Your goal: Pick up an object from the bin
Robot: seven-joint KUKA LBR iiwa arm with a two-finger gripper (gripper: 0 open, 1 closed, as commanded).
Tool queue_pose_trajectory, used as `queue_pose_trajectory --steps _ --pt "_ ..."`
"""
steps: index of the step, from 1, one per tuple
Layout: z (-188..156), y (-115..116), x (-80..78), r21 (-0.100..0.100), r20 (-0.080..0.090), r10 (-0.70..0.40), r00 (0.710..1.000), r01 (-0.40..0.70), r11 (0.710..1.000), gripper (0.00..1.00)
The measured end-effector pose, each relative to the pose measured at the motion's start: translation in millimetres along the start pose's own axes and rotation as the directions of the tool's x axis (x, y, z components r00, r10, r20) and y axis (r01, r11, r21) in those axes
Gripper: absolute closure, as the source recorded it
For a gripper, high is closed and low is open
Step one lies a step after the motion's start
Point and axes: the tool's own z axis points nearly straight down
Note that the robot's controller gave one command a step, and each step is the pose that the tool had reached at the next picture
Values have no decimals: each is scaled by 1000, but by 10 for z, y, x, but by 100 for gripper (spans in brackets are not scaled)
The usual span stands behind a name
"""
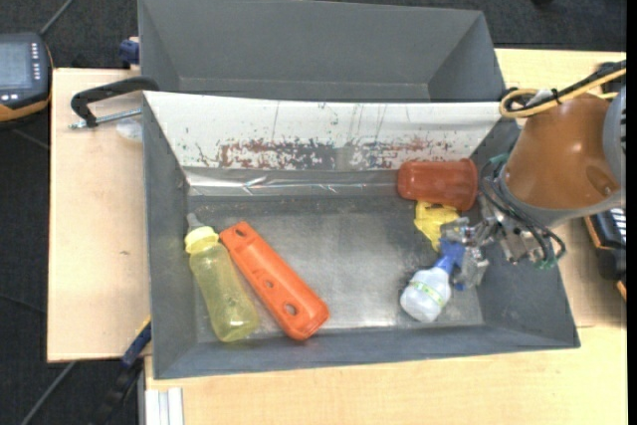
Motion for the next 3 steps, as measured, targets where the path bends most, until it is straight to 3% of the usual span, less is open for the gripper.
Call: queue_pose_trajectory --steps 3 --pt "0 1 0 0 0 0 1000 0 1000 100"
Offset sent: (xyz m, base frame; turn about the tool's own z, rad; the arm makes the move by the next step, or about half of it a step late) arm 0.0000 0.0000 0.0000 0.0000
